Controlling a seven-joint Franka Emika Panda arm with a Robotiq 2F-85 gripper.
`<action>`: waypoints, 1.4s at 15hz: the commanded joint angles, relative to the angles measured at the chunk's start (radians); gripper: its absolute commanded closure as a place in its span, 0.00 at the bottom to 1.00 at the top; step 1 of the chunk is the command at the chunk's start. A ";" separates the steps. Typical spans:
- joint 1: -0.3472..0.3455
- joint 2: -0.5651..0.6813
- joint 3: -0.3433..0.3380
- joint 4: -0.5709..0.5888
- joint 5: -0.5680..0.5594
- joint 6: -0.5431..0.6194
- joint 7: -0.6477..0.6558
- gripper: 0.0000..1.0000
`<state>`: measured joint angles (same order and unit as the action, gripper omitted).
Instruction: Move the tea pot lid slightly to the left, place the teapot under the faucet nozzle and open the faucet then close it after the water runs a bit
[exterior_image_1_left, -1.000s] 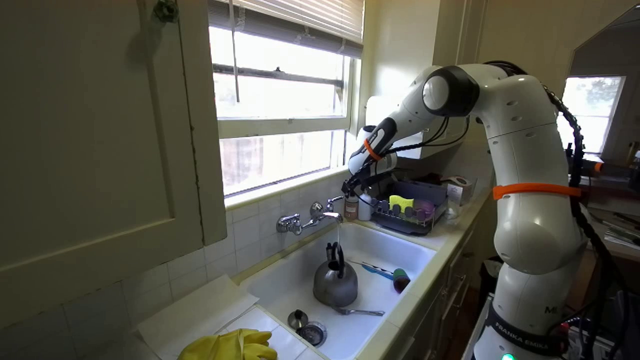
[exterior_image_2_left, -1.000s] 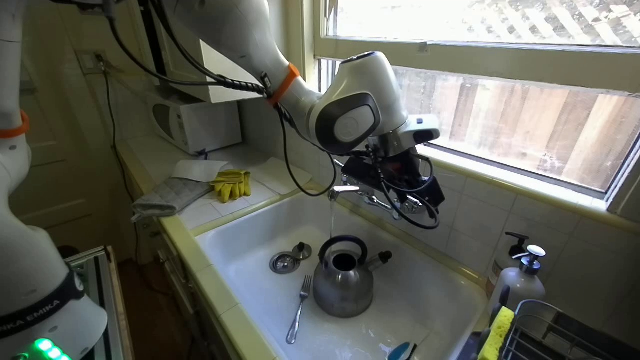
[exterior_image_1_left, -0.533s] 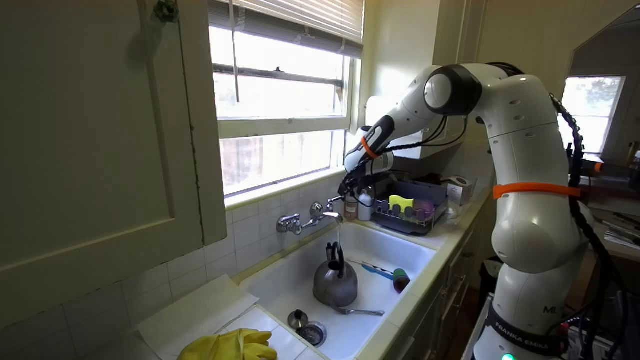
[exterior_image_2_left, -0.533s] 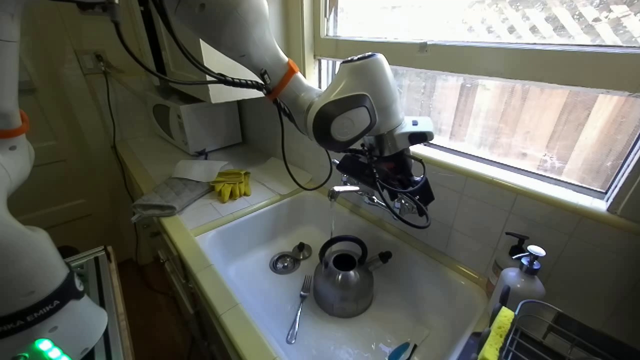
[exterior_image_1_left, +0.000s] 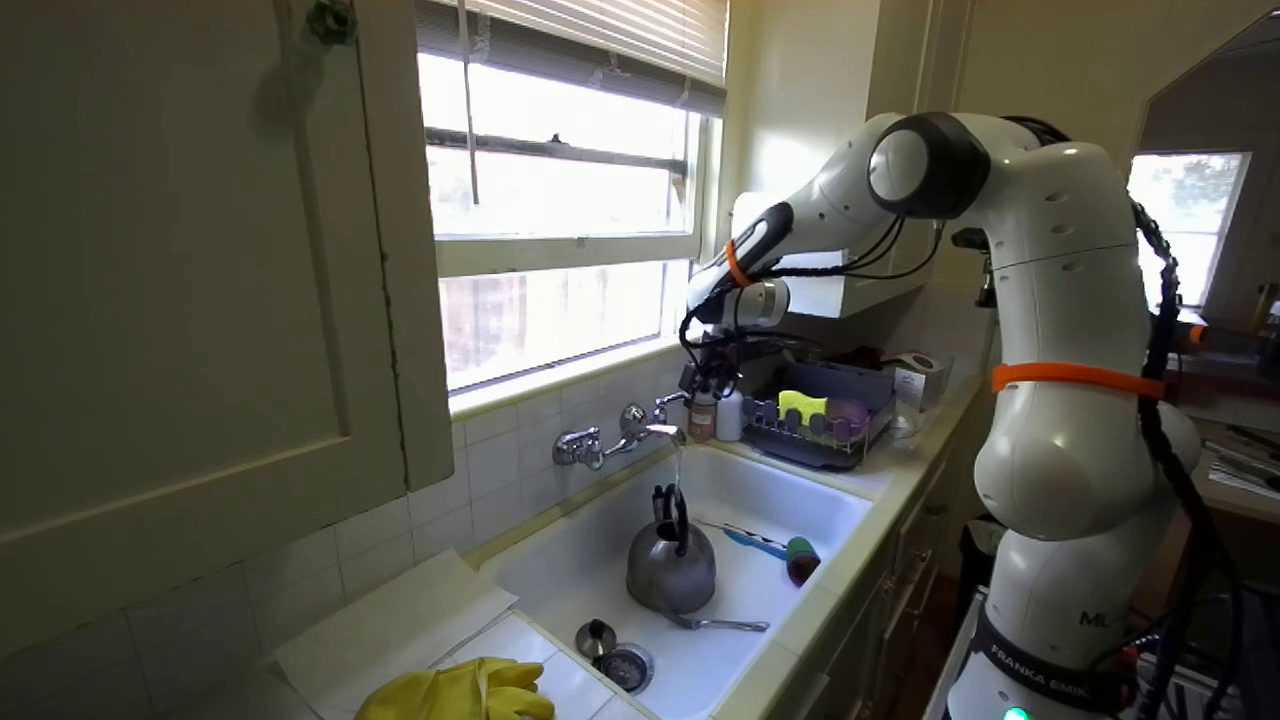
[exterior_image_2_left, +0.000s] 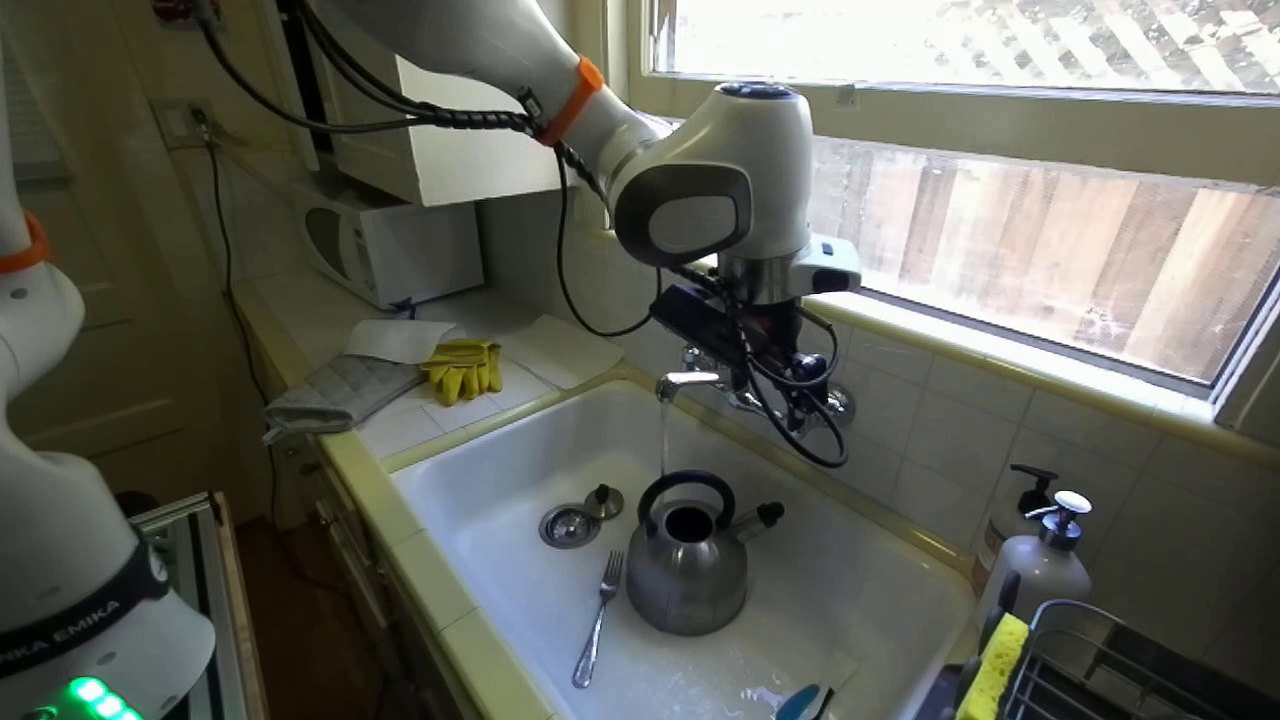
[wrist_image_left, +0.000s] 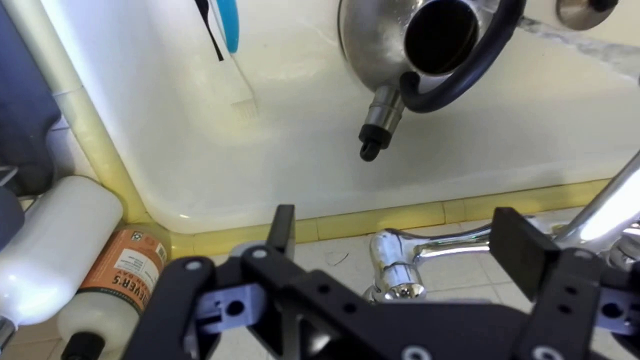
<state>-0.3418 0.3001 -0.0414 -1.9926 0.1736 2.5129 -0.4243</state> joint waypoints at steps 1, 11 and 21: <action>-0.012 -0.025 -0.009 0.013 0.052 -0.129 -0.064 0.00; 0.003 -0.026 -0.048 0.038 0.035 -0.209 -0.047 0.00; 0.010 -0.006 -0.056 0.046 0.024 -0.162 -0.032 0.00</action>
<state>-0.3460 0.2795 -0.0818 -1.9620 0.1944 2.3458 -0.4564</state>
